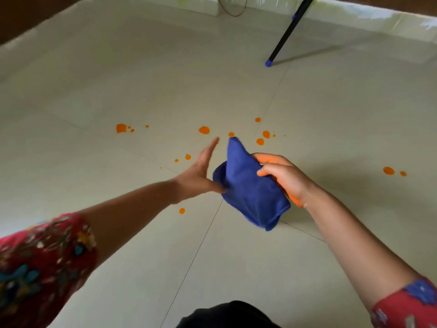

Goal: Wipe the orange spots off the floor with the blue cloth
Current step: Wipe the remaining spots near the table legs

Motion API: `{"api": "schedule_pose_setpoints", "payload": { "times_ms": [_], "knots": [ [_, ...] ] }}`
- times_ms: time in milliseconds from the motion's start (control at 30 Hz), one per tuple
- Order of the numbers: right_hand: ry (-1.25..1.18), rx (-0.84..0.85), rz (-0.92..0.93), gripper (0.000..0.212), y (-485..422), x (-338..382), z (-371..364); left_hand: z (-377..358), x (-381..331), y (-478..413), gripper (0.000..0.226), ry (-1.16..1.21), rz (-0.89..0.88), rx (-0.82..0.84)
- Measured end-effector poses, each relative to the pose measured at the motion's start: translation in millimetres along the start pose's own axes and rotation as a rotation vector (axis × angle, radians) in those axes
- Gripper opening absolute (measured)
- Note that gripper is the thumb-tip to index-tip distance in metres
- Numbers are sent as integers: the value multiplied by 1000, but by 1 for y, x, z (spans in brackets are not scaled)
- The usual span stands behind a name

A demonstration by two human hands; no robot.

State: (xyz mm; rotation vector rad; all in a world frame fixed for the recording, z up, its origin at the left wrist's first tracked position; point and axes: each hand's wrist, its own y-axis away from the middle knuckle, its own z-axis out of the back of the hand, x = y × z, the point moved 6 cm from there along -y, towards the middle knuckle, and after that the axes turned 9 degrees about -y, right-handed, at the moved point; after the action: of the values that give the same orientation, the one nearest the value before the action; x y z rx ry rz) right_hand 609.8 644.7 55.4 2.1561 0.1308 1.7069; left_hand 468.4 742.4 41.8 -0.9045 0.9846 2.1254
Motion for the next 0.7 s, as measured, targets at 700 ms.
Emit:
{"api": "schedule_pose_setpoints", "payload": {
  "times_ms": [700],
  "knots": [
    [-123,-414,-97,40,15,-79,20,30,17,11,29,59,308,-171]
  ]
}}
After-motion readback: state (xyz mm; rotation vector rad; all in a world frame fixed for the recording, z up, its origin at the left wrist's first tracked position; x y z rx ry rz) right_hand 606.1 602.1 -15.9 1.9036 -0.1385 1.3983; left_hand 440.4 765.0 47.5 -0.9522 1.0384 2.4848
